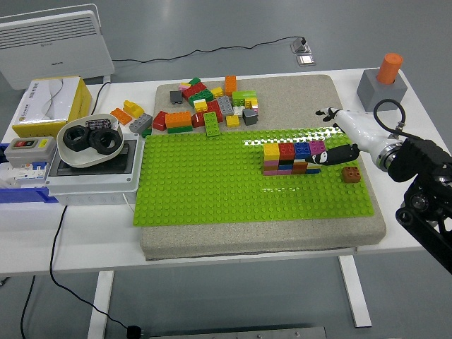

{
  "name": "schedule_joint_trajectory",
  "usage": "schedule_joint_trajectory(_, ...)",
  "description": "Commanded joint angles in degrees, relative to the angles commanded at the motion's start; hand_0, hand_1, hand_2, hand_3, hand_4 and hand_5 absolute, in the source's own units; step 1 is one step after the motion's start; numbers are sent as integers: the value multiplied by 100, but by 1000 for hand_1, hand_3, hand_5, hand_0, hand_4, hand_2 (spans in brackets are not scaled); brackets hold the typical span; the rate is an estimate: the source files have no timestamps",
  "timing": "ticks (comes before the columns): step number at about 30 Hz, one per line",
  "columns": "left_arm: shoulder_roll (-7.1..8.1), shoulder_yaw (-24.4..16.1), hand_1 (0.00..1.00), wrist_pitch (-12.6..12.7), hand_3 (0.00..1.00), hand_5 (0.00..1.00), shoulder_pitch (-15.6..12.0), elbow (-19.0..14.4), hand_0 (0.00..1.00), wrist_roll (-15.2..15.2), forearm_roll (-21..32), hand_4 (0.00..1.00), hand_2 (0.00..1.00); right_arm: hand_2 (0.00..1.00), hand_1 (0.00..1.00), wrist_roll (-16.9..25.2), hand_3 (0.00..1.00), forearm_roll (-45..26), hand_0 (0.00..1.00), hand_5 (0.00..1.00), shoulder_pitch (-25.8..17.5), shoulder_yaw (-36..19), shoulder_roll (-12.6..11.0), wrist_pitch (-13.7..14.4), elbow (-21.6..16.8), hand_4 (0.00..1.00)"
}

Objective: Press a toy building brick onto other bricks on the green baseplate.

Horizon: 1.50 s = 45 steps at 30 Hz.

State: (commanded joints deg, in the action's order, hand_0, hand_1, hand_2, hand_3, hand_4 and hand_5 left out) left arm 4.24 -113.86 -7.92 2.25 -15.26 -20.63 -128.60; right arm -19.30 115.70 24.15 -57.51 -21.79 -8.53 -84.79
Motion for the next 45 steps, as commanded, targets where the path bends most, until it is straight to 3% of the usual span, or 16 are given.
schedule_joint_trajectory(8, 3, 6, 697, 1, 476, 563, 7, -2, 772, 5, 8, 532, 612, 848, 797, 26, 617, -72, 811, 728, -23, 69, 45, 67, 174, 998)
schedule_joint_trajectory(27, -22, 5, 697, 28, 475, 558, 5, -3, 772, 9, 10, 529, 610, 847, 799, -9, 612, -42, 814, 715, -99, 96, 90, 57, 190, 998)
schedule_joint_trajectory(45, -16, 19, 697, 0, 475, 558, 2, 0, 771, 13, 12, 529, 609, 840, 797, 52, 598, -73, 812, 708, -153, 211, 170, 112, 527, 998)
